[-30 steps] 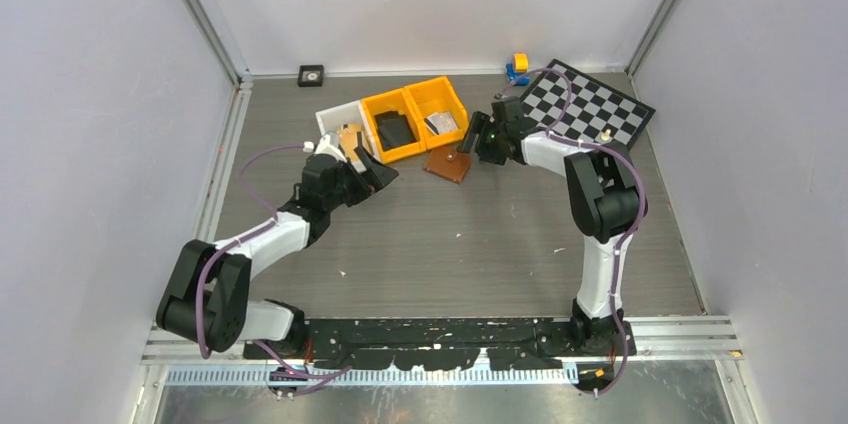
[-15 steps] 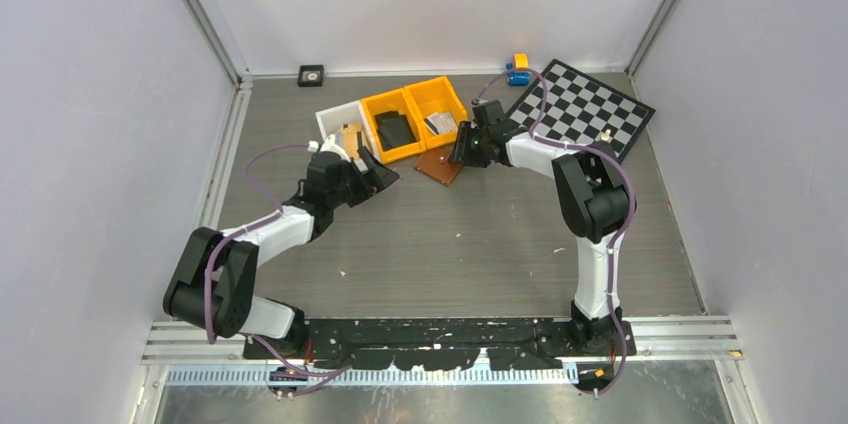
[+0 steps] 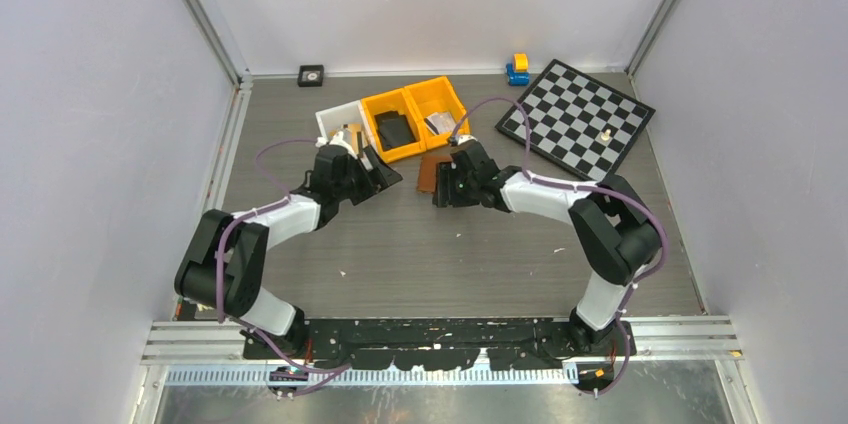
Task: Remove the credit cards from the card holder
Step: Pick up the card holder from the center of the board.
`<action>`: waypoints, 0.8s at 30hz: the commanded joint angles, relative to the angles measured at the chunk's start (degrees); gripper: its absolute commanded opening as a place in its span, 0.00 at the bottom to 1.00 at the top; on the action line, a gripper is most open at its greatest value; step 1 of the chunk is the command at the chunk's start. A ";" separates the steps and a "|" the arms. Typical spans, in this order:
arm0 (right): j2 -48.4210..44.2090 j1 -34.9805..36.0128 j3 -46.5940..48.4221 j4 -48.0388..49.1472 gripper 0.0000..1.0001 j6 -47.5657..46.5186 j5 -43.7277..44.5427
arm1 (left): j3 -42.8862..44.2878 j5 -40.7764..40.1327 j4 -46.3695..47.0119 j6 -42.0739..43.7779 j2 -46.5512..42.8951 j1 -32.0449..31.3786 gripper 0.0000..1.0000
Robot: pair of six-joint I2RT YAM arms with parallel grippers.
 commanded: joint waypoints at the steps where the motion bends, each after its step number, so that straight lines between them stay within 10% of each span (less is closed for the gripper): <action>1: -5.10 -1.00 -0.28 3.93 0.65 -0.84 6.82 | 3.58 3.69 -0.56 2.08 2.41 -0.71 0.76; 11: 2.78 -1.09 8.51 -0.31 0.74 2.51 12.71 | 11.20 9.63 -3.56 4.86 11.78 -3.81 0.72; 24: 8.27 -5.89 7.55 3.38 0.56 9.26 -1.38 | 14.47 11.75 -3.59 4.68 18.55 -3.81 0.72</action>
